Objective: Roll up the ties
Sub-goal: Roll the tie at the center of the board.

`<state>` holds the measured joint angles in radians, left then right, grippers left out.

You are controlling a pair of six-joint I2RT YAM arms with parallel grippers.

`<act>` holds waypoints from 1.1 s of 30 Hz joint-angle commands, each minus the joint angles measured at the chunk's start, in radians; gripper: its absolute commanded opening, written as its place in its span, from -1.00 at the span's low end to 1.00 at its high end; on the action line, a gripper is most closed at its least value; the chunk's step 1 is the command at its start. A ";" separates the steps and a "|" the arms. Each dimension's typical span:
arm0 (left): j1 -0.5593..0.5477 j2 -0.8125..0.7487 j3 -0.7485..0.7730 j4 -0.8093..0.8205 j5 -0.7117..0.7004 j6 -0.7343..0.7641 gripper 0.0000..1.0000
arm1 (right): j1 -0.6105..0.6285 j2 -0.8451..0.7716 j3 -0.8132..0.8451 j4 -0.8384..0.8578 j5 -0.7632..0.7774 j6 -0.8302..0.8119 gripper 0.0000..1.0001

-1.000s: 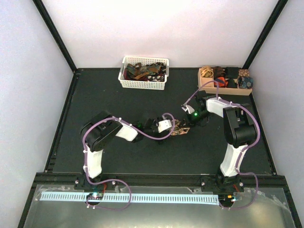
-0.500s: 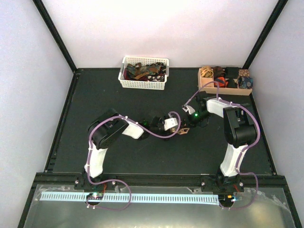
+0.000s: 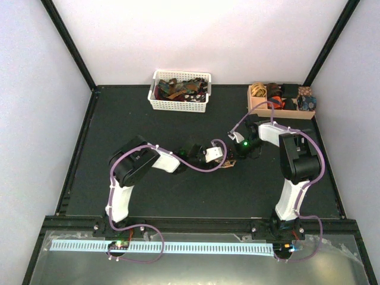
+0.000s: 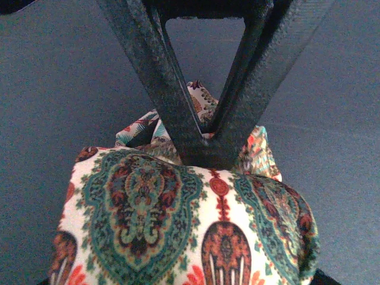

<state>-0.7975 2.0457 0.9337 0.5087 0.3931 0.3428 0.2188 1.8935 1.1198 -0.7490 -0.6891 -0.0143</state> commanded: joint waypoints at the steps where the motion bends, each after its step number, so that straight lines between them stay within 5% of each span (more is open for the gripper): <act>1: -0.008 -0.013 -0.016 -0.197 -0.020 0.012 -0.42 | -0.045 -0.003 0.012 -0.036 0.012 -0.046 -0.46; 4: -0.008 -0.004 -0.004 -0.251 -0.026 0.014 -0.47 | -0.111 -0.024 0.018 -0.067 -0.059 -0.059 -0.03; 12: -0.010 0.009 0.008 -0.275 -0.022 0.015 -0.45 | -0.165 -0.025 -0.043 0.046 -0.090 0.046 0.61; 20: -0.011 0.016 0.013 -0.272 -0.025 0.014 -0.43 | -0.106 0.053 -0.045 0.110 -0.153 0.075 0.65; 29: -0.010 0.015 0.012 -0.270 -0.026 0.012 -0.41 | -0.104 -0.062 -0.085 0.120 -0.423 0.017 0.15; 33: -0.010 0.018 0.011 -0.266 -0.026 0.012 -0.41 | -0.104 -0.103 -0.120 0.150 -0.466 0.037 0.59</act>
<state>-0.7990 2.0281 0.9623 0.4015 0.3889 0.3470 0.1093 1.8507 1.0256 -0.6434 -1.0451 0.0219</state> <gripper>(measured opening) 0.396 0.717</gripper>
